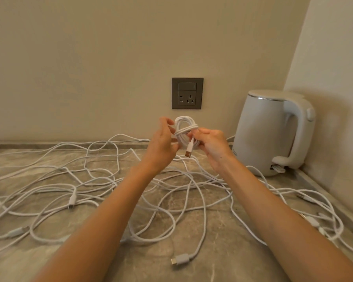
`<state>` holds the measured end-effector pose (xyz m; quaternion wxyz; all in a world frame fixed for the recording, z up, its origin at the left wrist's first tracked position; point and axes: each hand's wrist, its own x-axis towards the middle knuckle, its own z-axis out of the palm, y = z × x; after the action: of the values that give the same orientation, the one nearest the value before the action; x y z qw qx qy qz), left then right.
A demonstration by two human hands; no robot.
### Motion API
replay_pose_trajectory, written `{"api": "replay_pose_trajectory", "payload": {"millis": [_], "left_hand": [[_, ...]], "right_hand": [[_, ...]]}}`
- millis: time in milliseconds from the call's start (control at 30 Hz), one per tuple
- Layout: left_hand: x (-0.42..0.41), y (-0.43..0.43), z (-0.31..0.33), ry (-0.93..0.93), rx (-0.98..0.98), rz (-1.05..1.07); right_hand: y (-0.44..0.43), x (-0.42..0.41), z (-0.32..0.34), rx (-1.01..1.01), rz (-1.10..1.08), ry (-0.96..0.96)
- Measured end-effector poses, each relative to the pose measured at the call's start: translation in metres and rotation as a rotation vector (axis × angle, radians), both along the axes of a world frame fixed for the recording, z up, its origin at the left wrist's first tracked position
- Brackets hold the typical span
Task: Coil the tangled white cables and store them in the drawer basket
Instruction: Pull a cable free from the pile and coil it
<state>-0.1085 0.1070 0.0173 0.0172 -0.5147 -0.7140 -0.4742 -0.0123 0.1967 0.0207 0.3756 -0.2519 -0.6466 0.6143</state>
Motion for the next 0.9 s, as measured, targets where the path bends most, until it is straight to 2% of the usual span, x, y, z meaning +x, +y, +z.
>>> {"api": "replay_pose_trajectory", "payload": {"millis": [67,167,300,400,467,733,900], "left_hand": [[-0.003,-0.002,0.007,-0.053,-0.029,0.000],[-0.004,-0.005,0.017,-0.149,0.028,0.039],[-0.006,-0.009,0.016,-0.183,0.051,0.040],[-0.009,-0.013,0.015,-0.460,0.071,-0.010],[-0.009,-0.014,0.015,-0.574,0.069,-0.033],[-0.007,-0.007,0.009,-0.738,0.014,-0.031],[-0.005,-0.007,0.007,-0.723,-0.003,-0.012]], "right_hand": [[0.003,0.001,-0.001,0.043,-0.017,-0.031],[0.002,0.002,-0.001,0.013,0.067,0.010],[-0.003,0.002,-0.001,0.081,0.090,-0.037],[-0.007,0.002,-0.001,0.103,0.092,-0.029],[-0.008,0.001,-0.001,0.109,0.090,-0.018],[-0.007,-0.004,-0.007,-0.086,0.120,0.052],[-0.010,-0.004,-0.010,-0.102,0.151,0.031]]}}
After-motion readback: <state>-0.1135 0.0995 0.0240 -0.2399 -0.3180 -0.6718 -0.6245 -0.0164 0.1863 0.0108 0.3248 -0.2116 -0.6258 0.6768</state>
